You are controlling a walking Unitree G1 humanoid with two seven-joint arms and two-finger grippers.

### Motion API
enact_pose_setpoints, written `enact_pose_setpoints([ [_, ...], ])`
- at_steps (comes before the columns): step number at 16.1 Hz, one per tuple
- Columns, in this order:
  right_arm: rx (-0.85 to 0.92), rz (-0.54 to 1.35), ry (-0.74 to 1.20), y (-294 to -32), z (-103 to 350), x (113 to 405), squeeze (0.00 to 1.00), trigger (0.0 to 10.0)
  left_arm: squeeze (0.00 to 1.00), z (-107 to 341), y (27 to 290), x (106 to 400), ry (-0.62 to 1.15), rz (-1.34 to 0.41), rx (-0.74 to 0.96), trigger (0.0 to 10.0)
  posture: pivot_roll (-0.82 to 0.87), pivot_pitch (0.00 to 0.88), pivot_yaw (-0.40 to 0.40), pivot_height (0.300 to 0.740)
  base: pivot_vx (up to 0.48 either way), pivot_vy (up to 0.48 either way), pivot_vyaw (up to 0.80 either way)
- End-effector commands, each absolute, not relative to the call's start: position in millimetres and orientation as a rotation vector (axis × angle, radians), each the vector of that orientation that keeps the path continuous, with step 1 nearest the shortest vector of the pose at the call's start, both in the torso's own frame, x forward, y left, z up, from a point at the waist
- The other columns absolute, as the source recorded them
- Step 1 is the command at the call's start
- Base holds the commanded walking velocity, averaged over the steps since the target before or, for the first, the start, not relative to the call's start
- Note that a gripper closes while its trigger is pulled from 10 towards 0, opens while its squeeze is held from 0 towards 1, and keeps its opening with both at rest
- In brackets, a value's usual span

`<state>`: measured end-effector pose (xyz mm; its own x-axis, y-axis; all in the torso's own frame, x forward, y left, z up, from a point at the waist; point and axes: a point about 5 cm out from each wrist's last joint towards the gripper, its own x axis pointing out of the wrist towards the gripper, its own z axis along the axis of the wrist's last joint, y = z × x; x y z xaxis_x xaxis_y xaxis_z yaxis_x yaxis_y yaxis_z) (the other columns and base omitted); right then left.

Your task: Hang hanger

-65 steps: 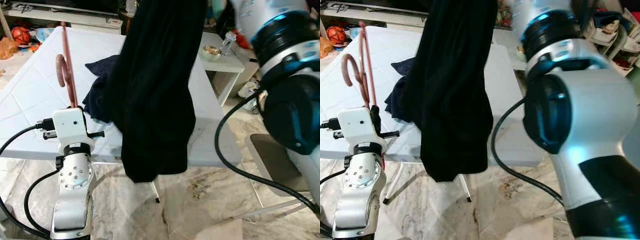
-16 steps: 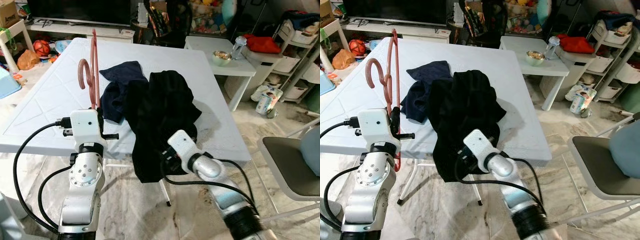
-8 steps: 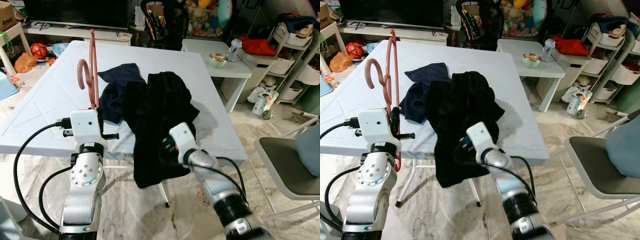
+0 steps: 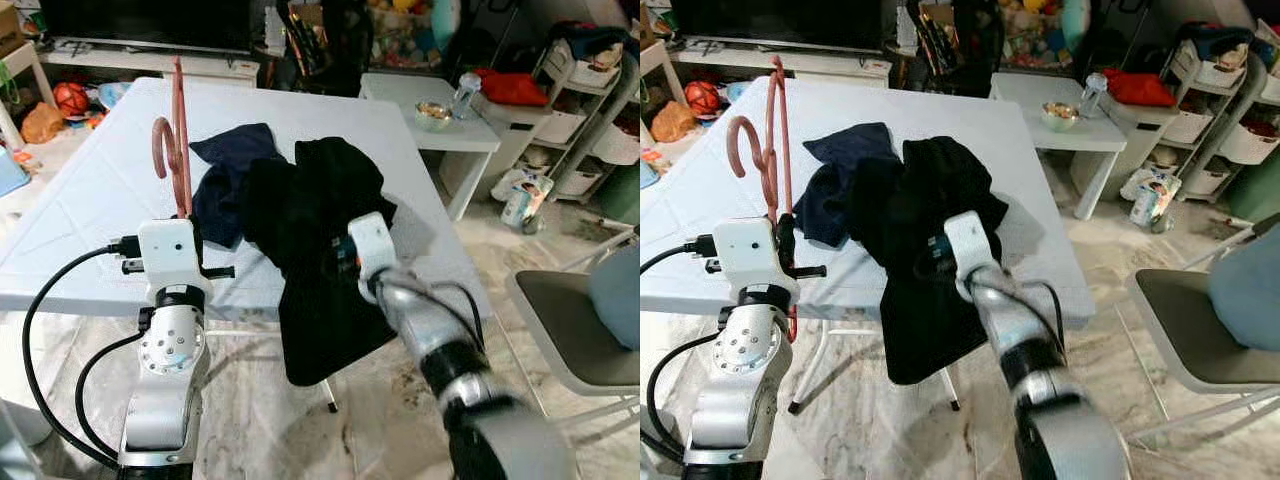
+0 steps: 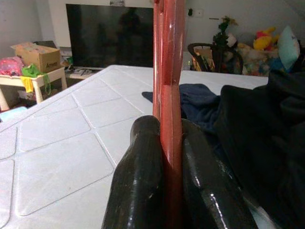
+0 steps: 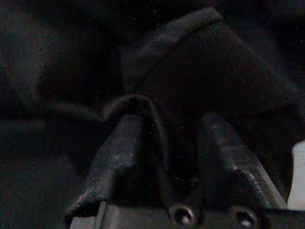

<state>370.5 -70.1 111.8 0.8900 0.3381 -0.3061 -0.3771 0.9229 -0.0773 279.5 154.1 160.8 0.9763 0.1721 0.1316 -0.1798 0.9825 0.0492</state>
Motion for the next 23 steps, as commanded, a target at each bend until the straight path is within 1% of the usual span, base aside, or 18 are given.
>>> enact_pose_setpoints([
  [1,-0.061,0.329,0.249,-70,133,384,0.0,0.0,0.0,162,151,278,-0.136,0.181,0.058,10.0,0.04,0.0,-0.161,0.74,0.0,0.0,0.0],
  [3,-0.003,0.336,0.207,-61,157,394,0.0,0.0,0.0,163,152,279,-0.14,0.189,0.058,10.0,0.04,0.0,-0.164,0.74,0.0,0.0,0.0],
  [6,0.118,0.347,0.096,-47,207,408,0.0,0.0,0.0,163,154,278,-0.144,0.212,0.061,10.0,0.06,0.0,-0.184,0.74,0.0,0.0,0.0],
  [8,0.221,0.331,-0.042,-42,259,417,0.0,0.0,0.0,164,157,277,-0.151,0.234,0.065,10.0,0.07,0.0,-0.197,0.74,0.0,0.0,0.0],
  [11,0.39,0.302,-0.267,-45,339,417,0.0,0.0,0.0,168,160,277,-0.17,0.269,0.073,10.0,0.08,0.0,-0.206,0.74,0.0,0.0,0.0],
  [13,0.415,0.285,-0.38,-51,371,414,0.0,0.0,0.0,169,161,276,-0.178,0.281,0.076,10.0,0.08,0.0,-0.211,0.74,0.0,0.0,0.0],
  [14,0.401,0.275,-0.412,-53,378,413,0.0,0.0,0.0,169,162,276,-0.181,0.292,0.083,10.0,0.08,0.0,-0.212,0.74,0.0,0.0,0.0],
  [15,0.294,0.254,-0.434,-54,373,413,0.0,0.0,0.0,168,162,275,-0.182,0.298,0.085,10.0,0.09,0.0,-0.218,0.74,0.0,0.0,0.0],
  [16,0.279,0.252,-0.431,-54,370,413,0.0,0.0,0.0,168,162,275,-0.182,0.298,0.085,10.0,0.09,0.0,-0.218,0.74,0.0,0.0,0.0],
  [18,0.06,0.246,-0.259,-51,305,420,0.0,0.0,0.0,167,159,275,-0.181,0.298,0.083,10.0,0.08,0.0,-0.216,0.74,0.0,0.0,0.0],
  [19,-0.013,0.235,-0.13,-55,263,420,0.0,0.0,0.0,166,156,275,-0.178,0.288,0.08,10.0,0.07,0.0,-0.212,0.74,0.0,0.0,0.0],
  [20,-0.052,0.228,-0.075,-57,246,419,0.0,0.0,0.0,166,155,275,-0.177,0.283,0.08,10.0,0.07,0.0,-0.211,0.74,0.0,0.0,0.0],
  [21,-0.107,0.205,0.041,-66,211,415,0.0,0.0,0.0,166,154,275,-0.176,0.277,0.079,10.0,0.07,0.0,-0.207,0.74,0.0,0.0,0.0],
  [23,-0.212,0.184,0.105,-80,185,411,0.0,0.0,0.0,166,153,276,-0.175,0.27,0.081,10.0,0.07,0.0,-0.197,0.74,0.0,0.0,0.0],
])
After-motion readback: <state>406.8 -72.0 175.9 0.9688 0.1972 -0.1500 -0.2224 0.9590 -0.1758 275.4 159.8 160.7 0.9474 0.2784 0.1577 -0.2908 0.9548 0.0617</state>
